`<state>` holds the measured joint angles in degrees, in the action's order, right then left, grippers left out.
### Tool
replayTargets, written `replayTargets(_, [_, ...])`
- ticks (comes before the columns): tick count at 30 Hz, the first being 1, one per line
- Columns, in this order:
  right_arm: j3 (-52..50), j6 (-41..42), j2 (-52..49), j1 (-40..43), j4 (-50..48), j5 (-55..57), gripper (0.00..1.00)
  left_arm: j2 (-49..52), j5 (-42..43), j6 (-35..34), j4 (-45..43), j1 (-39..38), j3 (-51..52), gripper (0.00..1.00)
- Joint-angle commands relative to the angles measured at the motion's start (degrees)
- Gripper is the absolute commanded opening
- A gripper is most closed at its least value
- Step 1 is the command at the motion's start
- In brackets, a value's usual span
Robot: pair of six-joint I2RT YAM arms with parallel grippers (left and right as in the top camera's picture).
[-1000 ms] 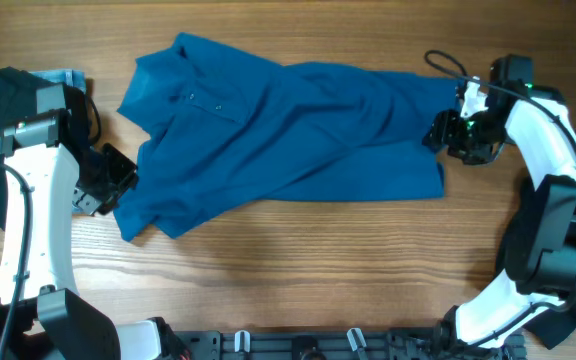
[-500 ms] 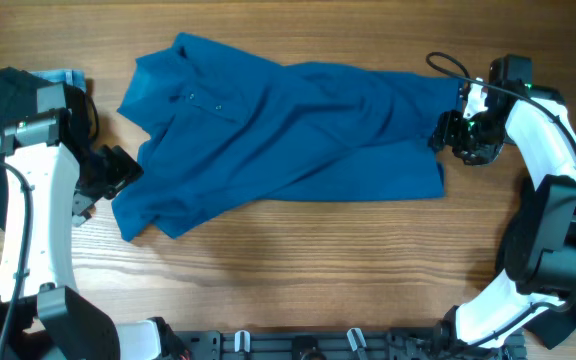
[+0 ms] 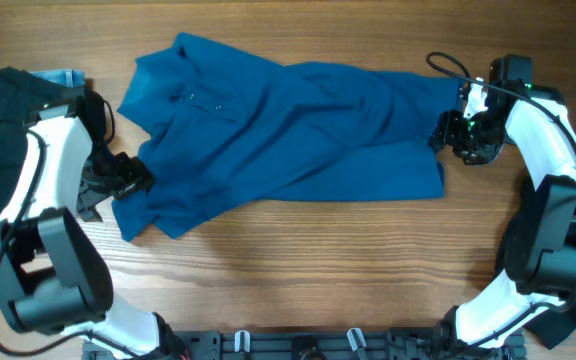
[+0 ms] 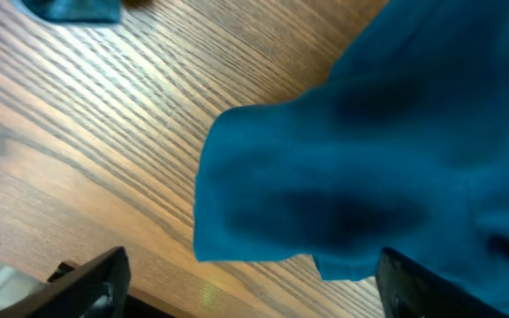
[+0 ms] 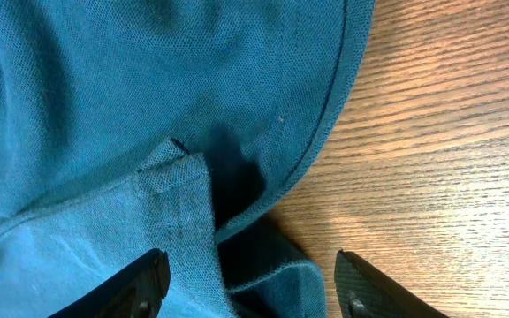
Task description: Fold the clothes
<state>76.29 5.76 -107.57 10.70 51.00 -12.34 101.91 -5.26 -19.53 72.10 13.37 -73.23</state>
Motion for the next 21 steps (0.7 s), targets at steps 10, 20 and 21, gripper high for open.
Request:
replayTargets(10, [-0.26,0.24,0.15,0.09,-0.72,0.98,0.66,3.5,6.4,-0.87,-1.62,0.26,5.16,0.77])
replayTargets(20, [-0.26,0.42,0.15,0.09,-0.87,0.96,0.66,3.48,11.67,-0.83,-5.64,0.24,7.98,0.41])
replayTargets(21, [-0.26,0.42,0.15,0.09,-0.87,0.96,0.66,3.5,11.65,-0.83,-6.05,0.24,7.98,0.36])
